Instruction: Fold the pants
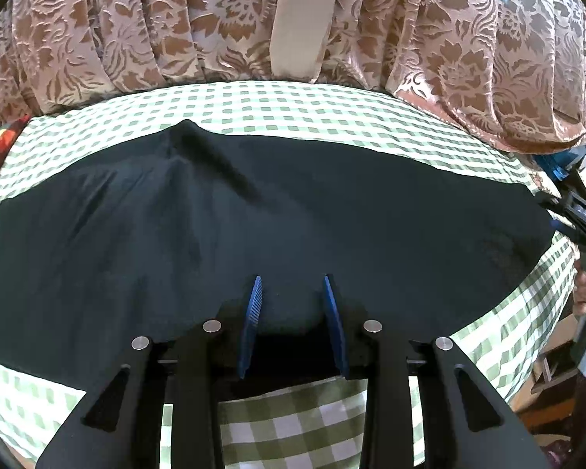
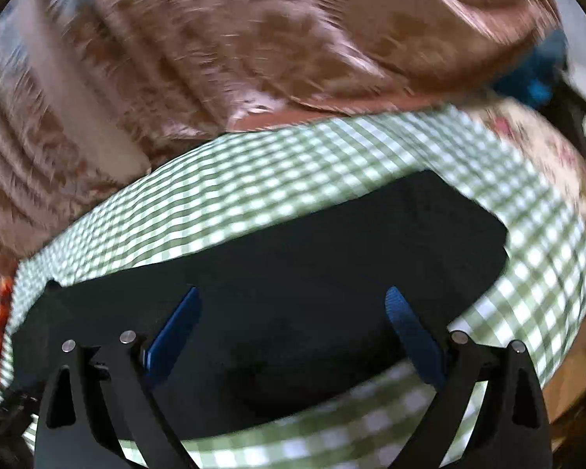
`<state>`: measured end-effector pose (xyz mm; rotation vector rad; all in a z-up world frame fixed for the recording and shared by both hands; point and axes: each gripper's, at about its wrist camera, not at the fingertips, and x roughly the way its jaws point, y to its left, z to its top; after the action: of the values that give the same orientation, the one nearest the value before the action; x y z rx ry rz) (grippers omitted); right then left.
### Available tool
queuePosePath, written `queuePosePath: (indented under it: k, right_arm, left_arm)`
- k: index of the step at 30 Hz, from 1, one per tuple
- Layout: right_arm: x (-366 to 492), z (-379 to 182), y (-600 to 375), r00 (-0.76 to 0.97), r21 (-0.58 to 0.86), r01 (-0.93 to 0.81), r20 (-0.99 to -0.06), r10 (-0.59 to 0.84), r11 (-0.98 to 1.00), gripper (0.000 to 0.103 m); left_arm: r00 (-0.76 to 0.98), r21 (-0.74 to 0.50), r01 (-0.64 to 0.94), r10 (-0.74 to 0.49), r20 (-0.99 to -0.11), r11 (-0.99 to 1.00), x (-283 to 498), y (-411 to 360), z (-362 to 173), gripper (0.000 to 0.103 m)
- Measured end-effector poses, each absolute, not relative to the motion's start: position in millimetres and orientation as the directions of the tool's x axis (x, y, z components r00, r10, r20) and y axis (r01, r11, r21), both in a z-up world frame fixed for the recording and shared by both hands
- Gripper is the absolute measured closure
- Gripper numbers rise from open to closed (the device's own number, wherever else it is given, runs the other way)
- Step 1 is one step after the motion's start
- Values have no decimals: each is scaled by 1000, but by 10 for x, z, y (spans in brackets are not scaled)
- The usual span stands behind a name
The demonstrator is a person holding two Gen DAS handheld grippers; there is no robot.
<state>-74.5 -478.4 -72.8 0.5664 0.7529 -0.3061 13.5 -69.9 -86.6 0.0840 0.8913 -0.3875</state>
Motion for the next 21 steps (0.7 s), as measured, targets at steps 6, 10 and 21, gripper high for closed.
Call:
queuePosePath:
  k: [6,10,21]
  right_arm:
    - [-1235,-948,-5503,691,532,562,-723,-6,633,33]
    - [-1390,-1189,-5811,708,633,604,-705,38,484,40]
    - [-1130,-1355,-6175,761,705,581,-648,34,407,52]
  left_arm:
    - [563,-113,335,-295,-772,935,210,-566,-918,72]
    - [555,-121,318,-288,-780,940,252,-492,-981,72]
    - [552,-131,309,-290,-782,942,297,-442,-1032,72]
